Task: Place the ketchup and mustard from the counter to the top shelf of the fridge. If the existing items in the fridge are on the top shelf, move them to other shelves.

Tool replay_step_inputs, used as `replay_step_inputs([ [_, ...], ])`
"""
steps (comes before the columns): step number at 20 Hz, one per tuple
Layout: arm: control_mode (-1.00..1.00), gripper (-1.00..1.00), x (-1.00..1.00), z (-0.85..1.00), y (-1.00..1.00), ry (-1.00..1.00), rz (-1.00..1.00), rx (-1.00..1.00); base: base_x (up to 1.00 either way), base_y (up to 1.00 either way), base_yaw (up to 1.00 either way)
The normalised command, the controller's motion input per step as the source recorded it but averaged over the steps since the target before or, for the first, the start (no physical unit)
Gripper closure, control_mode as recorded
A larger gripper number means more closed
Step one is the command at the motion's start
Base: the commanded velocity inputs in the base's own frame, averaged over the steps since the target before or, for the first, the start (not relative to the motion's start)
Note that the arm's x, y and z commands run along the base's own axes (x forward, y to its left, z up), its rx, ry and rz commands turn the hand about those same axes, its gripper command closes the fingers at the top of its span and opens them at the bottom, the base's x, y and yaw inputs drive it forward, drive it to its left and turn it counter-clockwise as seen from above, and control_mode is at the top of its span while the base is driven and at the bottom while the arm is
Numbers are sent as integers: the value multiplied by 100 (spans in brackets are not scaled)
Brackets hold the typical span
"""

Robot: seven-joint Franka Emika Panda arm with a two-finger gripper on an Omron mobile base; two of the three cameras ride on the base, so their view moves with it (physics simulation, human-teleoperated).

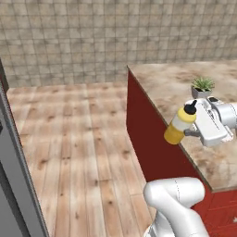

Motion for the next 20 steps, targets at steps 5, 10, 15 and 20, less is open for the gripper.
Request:
replay_step_inputs([
  [5, 100, 100, 0, 0, 0, 0, 0, 0, 68, 12, 0],
  [10, 100, 100, 0, 0, 0, 0, 0, 0, 87, 0, 2],
  [15, 100, 100, 0, 0, 0, 0, 0, 0, 90, 2, 0],
  [20, 100, 100, 0, 0, 0, 0, 0, 0, 100, 6, 0],
])
